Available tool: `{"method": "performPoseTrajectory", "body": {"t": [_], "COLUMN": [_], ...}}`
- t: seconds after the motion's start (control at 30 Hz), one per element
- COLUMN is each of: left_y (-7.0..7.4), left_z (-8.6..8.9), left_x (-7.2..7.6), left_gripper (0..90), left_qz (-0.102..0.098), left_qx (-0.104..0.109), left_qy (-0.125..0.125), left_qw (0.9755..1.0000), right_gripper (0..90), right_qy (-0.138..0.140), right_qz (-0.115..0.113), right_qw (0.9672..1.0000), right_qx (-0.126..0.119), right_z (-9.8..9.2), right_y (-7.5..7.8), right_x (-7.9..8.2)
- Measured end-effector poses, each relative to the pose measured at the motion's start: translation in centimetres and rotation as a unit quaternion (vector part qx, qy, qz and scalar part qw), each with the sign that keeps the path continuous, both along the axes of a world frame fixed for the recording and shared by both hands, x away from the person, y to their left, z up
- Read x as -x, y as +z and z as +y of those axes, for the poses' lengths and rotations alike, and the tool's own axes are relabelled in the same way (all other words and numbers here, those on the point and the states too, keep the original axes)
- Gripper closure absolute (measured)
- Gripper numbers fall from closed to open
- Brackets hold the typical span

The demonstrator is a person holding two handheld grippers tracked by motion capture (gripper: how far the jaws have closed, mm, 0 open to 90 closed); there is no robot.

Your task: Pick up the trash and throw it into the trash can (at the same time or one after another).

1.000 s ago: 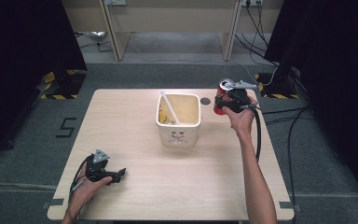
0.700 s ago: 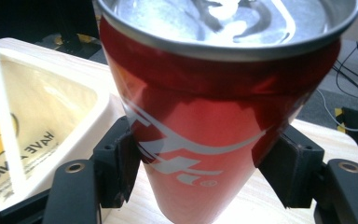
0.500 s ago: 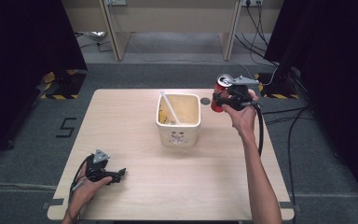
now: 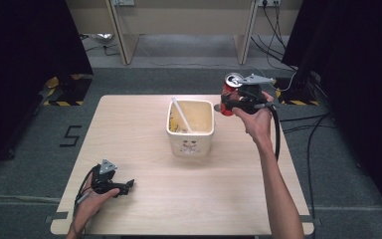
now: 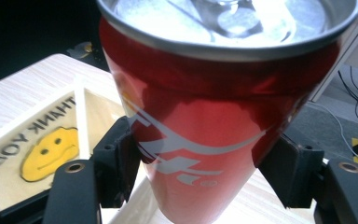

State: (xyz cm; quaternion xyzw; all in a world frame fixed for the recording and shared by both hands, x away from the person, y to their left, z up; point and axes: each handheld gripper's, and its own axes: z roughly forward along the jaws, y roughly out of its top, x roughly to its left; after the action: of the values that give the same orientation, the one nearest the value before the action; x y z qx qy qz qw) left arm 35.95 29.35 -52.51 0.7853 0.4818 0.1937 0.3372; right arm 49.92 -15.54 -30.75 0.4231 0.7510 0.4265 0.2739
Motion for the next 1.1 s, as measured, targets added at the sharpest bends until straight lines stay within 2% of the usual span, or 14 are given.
{"method": "performPoseTrajectory", "body": {"t": [0.23,0.53,0.97,1.1], "left_y": [0.0,0.0,0.0,0.0], "left_z": [0.0,0.0,0.0,0.0], "left_x": [0.0,0.0,0.0,0.0], "left_gripper": [0.0,0.0,0.0,0.0], "left_qz": [0.000,0.000,0.000,0.000], "left_qx": [0.000,0.000,0.000,0.000], "left_qy": [0.000,0.000,0.000,0.000], "left_qw": [1.0000,1.0000,1.0000,1.0000], "right_gripper": [34.2,34.2,34.2,34.2], "right_qy": [0.022,0.052,0.087,0.092], "right_qz": [-0.002,0.003,0.015,0.027], "right_qw": [0.9997,0.9986,0.9961,0.9954], "right_qx": [-0.006,-0.010,-0.005,-0.003], "right_z": [1.3,3.6,6.8,7.5], "right_y": [1.2,1.5,0.2,-0.6], "right_x": [0.4,0.4,-0.1,-0.4]}}
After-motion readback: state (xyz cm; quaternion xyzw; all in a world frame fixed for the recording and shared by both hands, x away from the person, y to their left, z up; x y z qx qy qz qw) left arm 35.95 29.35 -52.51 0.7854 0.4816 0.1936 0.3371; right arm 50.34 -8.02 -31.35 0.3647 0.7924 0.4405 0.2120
